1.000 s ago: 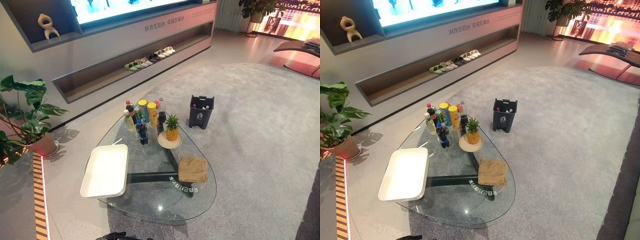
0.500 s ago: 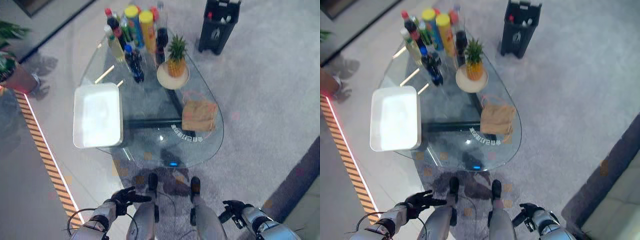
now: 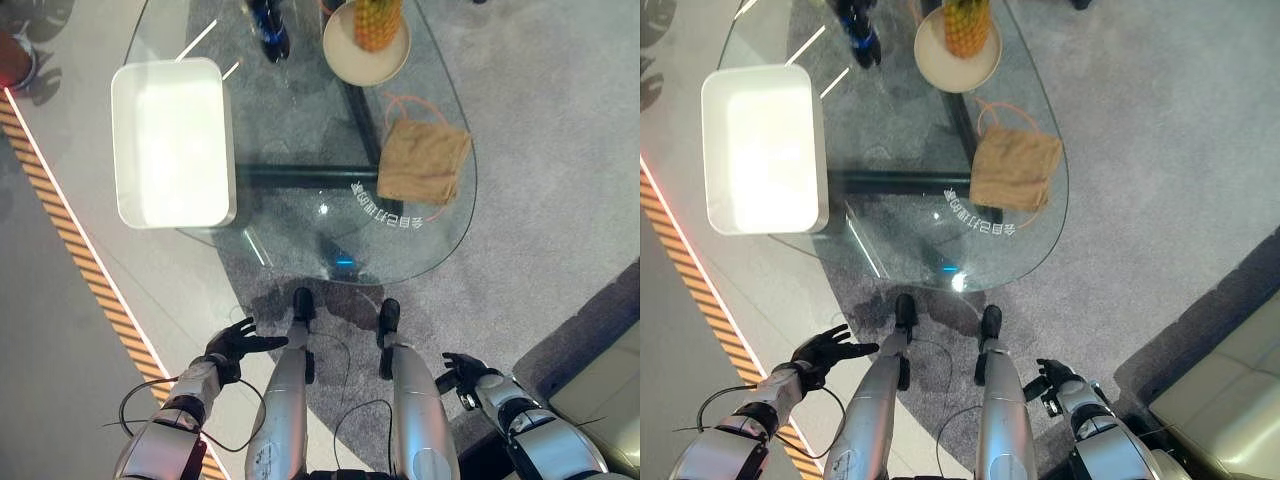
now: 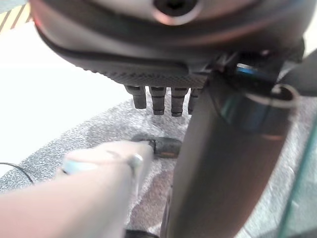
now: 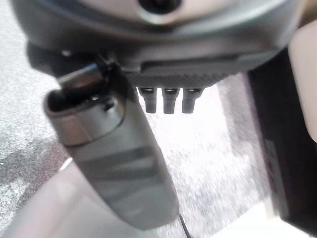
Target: Wipe the table with a cloth and put it in the basket.
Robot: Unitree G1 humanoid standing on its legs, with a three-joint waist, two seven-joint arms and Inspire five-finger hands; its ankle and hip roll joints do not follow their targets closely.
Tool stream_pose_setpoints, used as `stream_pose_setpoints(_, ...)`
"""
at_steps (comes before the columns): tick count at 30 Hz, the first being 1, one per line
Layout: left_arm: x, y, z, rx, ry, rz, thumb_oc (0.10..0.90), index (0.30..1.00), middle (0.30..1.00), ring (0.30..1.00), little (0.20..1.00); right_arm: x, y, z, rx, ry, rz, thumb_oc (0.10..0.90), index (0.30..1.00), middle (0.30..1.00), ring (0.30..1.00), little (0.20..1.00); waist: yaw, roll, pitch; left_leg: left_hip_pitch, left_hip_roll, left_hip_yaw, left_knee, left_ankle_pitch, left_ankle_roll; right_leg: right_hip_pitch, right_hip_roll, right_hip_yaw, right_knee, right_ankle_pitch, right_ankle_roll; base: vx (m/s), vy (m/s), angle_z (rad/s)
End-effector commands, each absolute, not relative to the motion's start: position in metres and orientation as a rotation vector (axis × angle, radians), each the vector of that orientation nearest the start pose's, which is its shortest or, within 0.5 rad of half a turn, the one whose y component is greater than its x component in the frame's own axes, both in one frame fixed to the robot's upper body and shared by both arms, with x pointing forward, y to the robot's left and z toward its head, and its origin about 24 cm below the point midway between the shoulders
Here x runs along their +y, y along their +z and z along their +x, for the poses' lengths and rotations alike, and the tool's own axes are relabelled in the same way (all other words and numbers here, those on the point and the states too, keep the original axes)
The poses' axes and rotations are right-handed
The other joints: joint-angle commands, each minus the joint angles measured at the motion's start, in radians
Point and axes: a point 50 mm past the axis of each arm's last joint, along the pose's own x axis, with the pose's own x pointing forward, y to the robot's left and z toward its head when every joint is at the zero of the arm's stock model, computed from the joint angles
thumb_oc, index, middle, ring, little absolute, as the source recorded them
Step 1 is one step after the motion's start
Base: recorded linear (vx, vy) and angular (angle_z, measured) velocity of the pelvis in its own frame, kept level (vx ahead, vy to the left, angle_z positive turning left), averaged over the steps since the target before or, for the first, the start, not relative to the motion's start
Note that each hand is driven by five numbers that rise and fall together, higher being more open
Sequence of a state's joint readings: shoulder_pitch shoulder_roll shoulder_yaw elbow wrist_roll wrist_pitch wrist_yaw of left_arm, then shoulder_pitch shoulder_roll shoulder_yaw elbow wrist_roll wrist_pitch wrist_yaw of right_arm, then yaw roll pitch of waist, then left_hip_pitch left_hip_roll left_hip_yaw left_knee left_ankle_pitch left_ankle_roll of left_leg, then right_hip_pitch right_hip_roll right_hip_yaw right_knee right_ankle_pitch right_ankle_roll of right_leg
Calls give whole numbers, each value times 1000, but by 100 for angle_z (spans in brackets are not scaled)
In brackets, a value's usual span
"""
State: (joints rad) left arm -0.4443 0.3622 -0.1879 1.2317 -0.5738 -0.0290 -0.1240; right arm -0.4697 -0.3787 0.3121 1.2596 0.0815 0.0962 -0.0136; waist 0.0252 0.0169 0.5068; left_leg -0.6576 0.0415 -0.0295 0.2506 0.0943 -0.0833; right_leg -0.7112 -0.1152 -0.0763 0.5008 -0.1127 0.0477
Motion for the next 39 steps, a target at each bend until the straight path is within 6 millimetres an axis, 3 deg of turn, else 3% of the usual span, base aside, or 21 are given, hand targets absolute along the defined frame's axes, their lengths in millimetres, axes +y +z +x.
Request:
stream_pose_setpoints(1, 261, -77, 251, 703, 182, -155, 800, 900, 900, 900, 900, -287, -75, 245, 869, -170, -545, 800, 900, 900, 900, 900, -8, -21, -11, -101, -68, -8, 201, -83, 54, -39, 50, 6, -53, 96, -3, -5, -58, 3)
stream_pose_setpoints(9, 268, -67, 259, 639, 213, -196, 800, 900, 900, 900, 900, -293, -34, 281, 606, -307, -592, 800, 900, 900, 900, 900, -3, -31, 2, -171, -59, -18, 260, -104, 57, -105, 54, 14, 5, 90, -11, 2, -55, 0)
stream_pose_setpoints(16, 280, -58, 261, 604, 238, -200, 800, 900, 900, 900, 900, -321, 32, 310, 312, -547, -714, 800, 900, 900, 900, 900, 4, -44, 13, -171, -64, -25, 254, -109, 56, -92, 53, -3, -29, 109, -7, 15, -47, 3)
stream_pose_setpoints(20, 283, -56, 261, 597, 239, -191, 800, 900, 900, 900, 900, -335, 63, 317, 196, -672, -729, 800, 900, 900, 900, 900, 7, -43, 13, -168, -65, -24, 251, -111, 56, -84, 53, -7, -41, 113, -6, 3, -9, 2)
stream_pose_setpoints(29, 288, -58, 256, 592, 251, -191, 800, 900, 900, 900, 900, -351, 150, 334, -108, -852, -679, 800, 900, 900, 900, 900, 10, -41, 13, -152, -65, -21, 230, -112, 53, -67, 47, -19, -64, 111, -6, -5, 4, 4)
stream_pose_setpoints(35, 284, -60, 255, 588, 242, -189, 800, 900, 900, 900, 900, -349, 204, 343, -278, -862, -388, 800, 900, 900, 900, 900, 17, -38, 13, -139, -64, -24, 205, -109, 52, -57, 49, -22, -77, 108, -8, 0, 0, 0)
stream_pose_setpoints(39, 281, -59, 257, 586, 237, -184, 800, 900, 900, 900, 900, -339, 239, 349, -380, -840, -397, 800, 900, 900, 900, 900, 21, -35, 13, -138, -68, -27, 193, -104, 51, -57, 49, -25, -87, 112, -8, 0, 0, 0)
